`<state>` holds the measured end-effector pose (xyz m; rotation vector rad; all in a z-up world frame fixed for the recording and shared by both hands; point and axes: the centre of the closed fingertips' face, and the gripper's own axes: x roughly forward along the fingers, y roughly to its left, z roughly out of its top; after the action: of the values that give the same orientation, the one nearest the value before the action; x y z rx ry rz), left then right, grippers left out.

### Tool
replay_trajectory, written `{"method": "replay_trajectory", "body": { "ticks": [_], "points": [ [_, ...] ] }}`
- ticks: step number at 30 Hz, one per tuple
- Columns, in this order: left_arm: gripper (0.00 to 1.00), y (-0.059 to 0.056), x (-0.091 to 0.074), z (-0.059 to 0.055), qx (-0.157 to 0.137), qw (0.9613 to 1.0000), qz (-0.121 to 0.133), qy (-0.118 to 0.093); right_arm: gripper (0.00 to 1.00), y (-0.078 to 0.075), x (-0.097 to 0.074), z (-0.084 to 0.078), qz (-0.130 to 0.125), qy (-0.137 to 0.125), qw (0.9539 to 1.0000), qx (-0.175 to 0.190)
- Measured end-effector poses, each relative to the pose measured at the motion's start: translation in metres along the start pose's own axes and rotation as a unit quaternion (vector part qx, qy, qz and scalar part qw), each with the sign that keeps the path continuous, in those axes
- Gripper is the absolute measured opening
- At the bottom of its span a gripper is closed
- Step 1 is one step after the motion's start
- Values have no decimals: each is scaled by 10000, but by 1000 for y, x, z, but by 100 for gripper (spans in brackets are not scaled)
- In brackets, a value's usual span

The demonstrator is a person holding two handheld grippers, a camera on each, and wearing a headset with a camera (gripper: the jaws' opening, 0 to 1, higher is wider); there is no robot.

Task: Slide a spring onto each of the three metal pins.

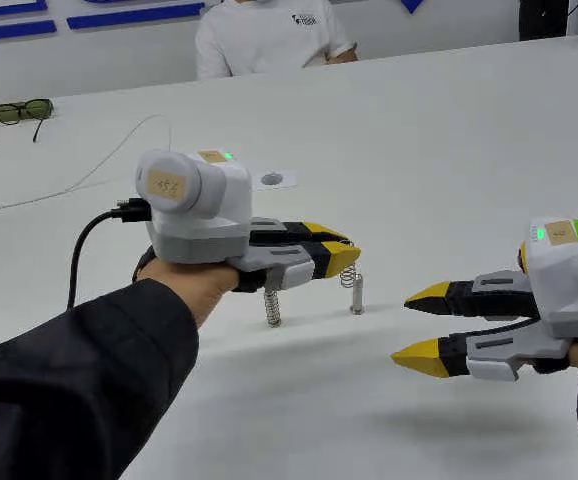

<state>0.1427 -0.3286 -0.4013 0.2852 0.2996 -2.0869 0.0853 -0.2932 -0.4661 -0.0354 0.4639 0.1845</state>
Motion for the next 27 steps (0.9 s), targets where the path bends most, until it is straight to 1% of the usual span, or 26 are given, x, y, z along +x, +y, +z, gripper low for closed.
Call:
{"method": "replay_trajectory", "body": {
  "ticks": [5,9,12,15,21,27],
  "points": [
    [10,10,8,2,-73,9999,99,-10,41,-3,-1,1,-53,-34,10000,32],
    [10,14,15,1,-103,9998,144,14,41,-4,-2,-1,-69,-28,10000,57],
    [10,17,21,-2,-38,9998,186,91,41,-5,-3,-1,-93,-47,9999,92],
    [10,20,25,-5,-35,9997,213,139,41,-6,-3,0,-110,-65,9999,108],
    [10,23,28,-11,-50,9995,237,220,41,-10,-3,-2,-161,-65,9997,170],
    [10,24,33,-16,-17,9993,238,282,45,-19,-5,-6,-324,-42,9991,257]
  ]
}}
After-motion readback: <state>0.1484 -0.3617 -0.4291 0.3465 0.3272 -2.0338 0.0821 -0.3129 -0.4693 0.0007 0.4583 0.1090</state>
